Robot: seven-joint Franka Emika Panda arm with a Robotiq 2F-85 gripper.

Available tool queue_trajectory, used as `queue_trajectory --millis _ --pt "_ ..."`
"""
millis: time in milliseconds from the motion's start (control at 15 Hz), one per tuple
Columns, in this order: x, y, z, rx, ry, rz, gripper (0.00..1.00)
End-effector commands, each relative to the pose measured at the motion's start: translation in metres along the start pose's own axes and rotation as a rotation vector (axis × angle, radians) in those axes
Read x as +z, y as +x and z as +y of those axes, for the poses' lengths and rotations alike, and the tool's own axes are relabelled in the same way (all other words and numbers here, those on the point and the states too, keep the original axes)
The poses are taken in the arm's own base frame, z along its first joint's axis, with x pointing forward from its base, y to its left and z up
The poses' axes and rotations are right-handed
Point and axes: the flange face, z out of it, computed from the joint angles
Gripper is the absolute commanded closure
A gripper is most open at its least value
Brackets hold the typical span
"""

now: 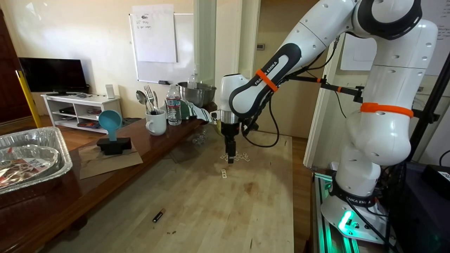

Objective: Create the word 'Hum'.

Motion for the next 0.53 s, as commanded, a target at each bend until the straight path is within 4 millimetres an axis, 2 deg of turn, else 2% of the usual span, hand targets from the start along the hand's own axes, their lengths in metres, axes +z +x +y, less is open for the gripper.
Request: queue_trajectory --millis 0,467 --pt "0.019 0.005 0.002 -0.027 -0.028 0.009 0.17" --pt "0.047 0.01 0.014 -0.002 -0.058 0.088 0.72"
